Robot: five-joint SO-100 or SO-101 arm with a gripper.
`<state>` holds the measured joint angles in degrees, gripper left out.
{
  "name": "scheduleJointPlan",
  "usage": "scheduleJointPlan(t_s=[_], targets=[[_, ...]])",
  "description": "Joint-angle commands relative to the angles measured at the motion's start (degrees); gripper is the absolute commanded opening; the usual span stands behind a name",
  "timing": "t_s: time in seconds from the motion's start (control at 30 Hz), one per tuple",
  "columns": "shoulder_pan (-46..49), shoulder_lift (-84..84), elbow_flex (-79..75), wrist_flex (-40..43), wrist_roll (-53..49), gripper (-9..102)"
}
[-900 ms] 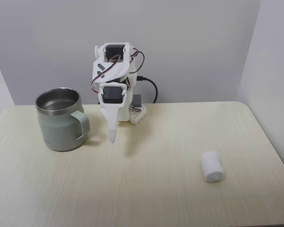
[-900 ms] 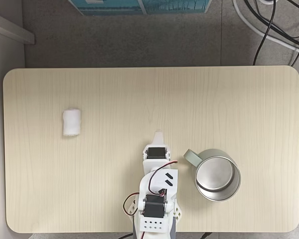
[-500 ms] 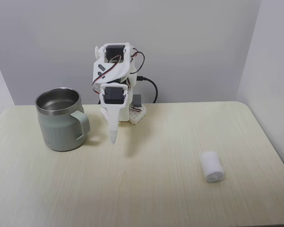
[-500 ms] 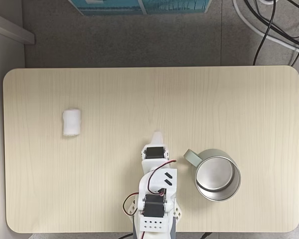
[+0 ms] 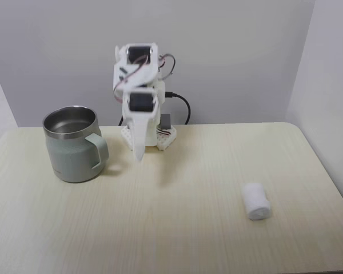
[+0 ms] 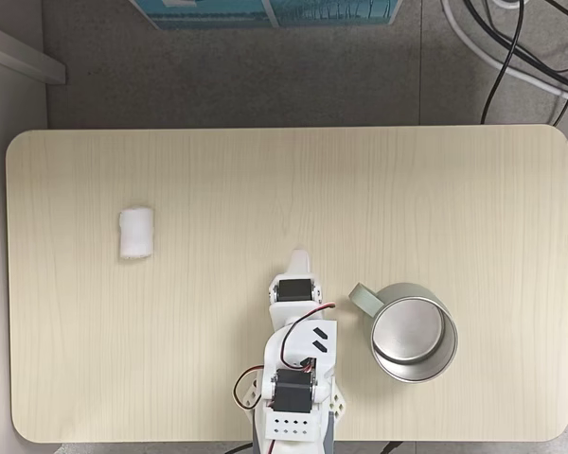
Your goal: Grasp a dressing and put it in the cup.
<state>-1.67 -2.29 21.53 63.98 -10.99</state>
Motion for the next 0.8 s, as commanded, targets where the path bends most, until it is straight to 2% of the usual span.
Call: scheduleJointPlan(t_s=[0.0, 0.13, 0.27, 0.43, 0.63, 0.77], targets=[[-3.1, 10.7, 13.0, 0.8, -1.5, 1], [-9.8, 30.5, 32.2, 6.3, -3.4, 4], [-16.9, 49.0, 50.9, 14.5, -6.6, 11], [-25.8, 66.4, 65.7, 20.7, -13.2, 17], [-35.4, 85.3, 72.3, 22.6, -16.1, 23], [-40.9, 92.9, 69.3, 17.0, -17.2, 25]])
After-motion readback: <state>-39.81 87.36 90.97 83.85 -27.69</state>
